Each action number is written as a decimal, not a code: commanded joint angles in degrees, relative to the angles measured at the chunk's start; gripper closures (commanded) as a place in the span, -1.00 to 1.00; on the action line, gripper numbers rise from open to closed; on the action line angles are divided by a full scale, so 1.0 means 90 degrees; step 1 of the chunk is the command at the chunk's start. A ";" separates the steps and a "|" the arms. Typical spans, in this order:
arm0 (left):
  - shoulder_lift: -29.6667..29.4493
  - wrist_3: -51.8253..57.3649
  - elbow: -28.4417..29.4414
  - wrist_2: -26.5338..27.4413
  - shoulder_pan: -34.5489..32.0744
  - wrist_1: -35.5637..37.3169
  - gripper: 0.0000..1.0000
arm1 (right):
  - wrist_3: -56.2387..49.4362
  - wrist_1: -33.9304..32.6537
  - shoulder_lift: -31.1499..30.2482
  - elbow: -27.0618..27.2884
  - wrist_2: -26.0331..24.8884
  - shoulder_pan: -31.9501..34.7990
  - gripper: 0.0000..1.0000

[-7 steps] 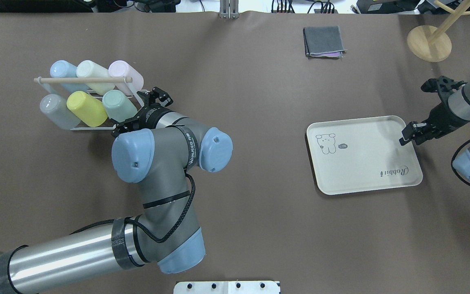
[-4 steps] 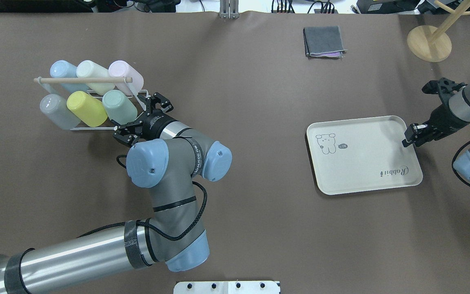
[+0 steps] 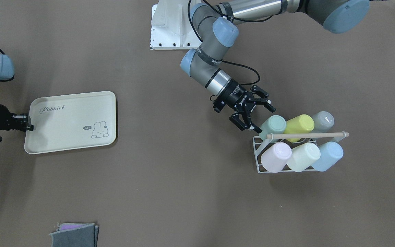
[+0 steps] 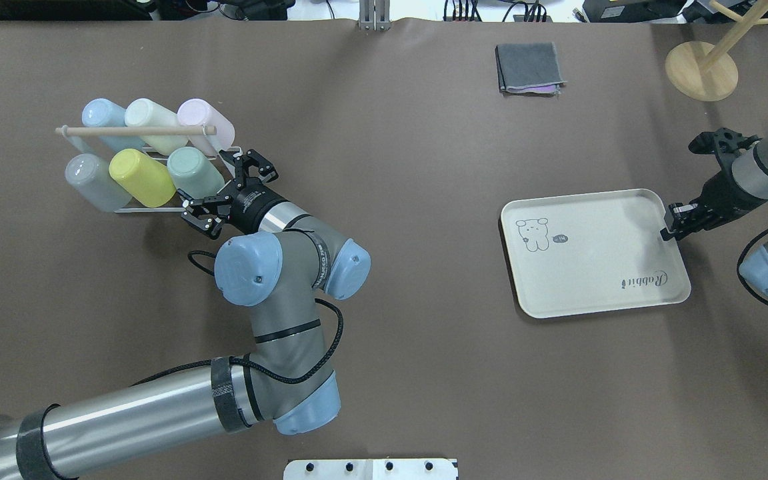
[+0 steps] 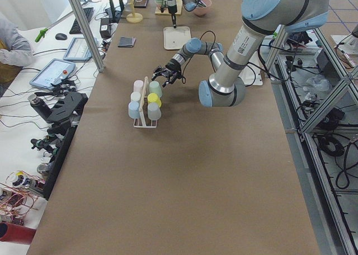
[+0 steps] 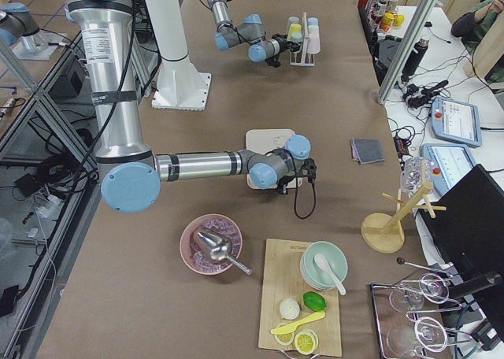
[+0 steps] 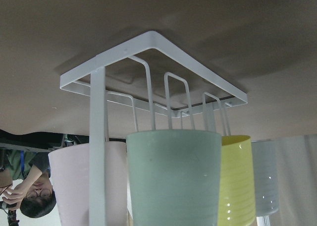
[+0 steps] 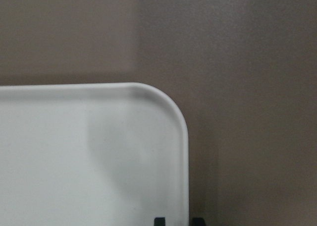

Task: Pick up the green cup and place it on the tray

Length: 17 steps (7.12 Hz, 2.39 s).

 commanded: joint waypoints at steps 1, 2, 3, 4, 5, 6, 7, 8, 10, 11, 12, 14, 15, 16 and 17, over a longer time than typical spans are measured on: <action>0.0096 -0.0279 0.0190 0.0302 -0.0009 0.0016 -0.83 | 0.0003 -0.0001 0.0034 -0.0078 0.0005 -0.0004 0.40; 0.0106 -0.0532 0.0307 0.0420 0.0000 0.0016 -0.85 | 0.0003 -0.0001 0.0034 -0.0078 0.0015 0.0006 0.40; 0.0106 -0.0554 0.0367 0.0440 0.0000 0.0025 -0.87 | 0.0003 -0.0001 0.0025 -0.0068 0.0024 0.0006 0.50; 0.0116 -0.0554 0.0415 0.0450 -0.0009 0.0045 -0.87 | -0.0006 -0.0001 0.0015 -0.0068 0.0024 0.0006 0.63; 0.0126 -0.0554 0.0493 0.0537 0.0000 0.0026 -0.87 | 0.0013 0.0018 0.0005 -0.0078 0.0044 0.0006 0.90; 0.0126 -0.0554 0.0504 0.0809 0.0000 0.0045 -0.87 | 0.0004 0.0028 -0.0004 -0.0039 0.0160 0.0016 1.00; 0.0136 -0.0554 0.0523 0.0821 0.0000 0.0045 -0.88 | -0.0026 0.0076 -0.0014 -0.0019 0.0171 0.0016 1.00; 0.0136 -0.0554 0.0601 0.0850 -0.0019 0.0064 -0.88 | -0.0123 0.0086 -0.0014 0.0029 0.0229 0.0113 1.00; 0.0146 -0.0593 0.0602 0.0890 -0.0019 0.0104 -0.88 | -0.0753 0.0223 -0.0014 0.0001 0.0619 0.0619 1.00; 0.0155 -0.0593 0.0602 0.0880 -0.0019 0.0104 -0.87 | -0.0807 0.0243 -0.0005 0.0000 0.0987 0.0795 1.00; 0.0175 -0.0593 0.0611 0.0880 -0.0019 0.0104 -0.86 | -0.0807 0.0301 0.0005 0.0020 0.1068 0.0904 1.00; 0.0233 -0.0593 0.0602 0.0890 -0.0029 0.0094 -0.57 | -0.0303 0.0331 0.0470 -0.0193 0.1069 0.0905 1.00; 0.0262 -0.0603 0.0602 0.0890 -0.0019 0.0094 -0.19 | 0.0020 0.0331 0.0899 -0.0514 0.1069 0.0885 1.00; 0.0253 -0.0593 0.0602 0.0890 -0.0029 0.0104 0.16 | 0.0197 0.0331 0.1397 -0.0962 0.1069 0.0885 1.00; 0.0253 -0.0584 0.0582 0.0890 -0.0029 0.0113 0.41 | 0.0566 0.0331 0.1817 -0.1218 0.1060 0.0769 1.00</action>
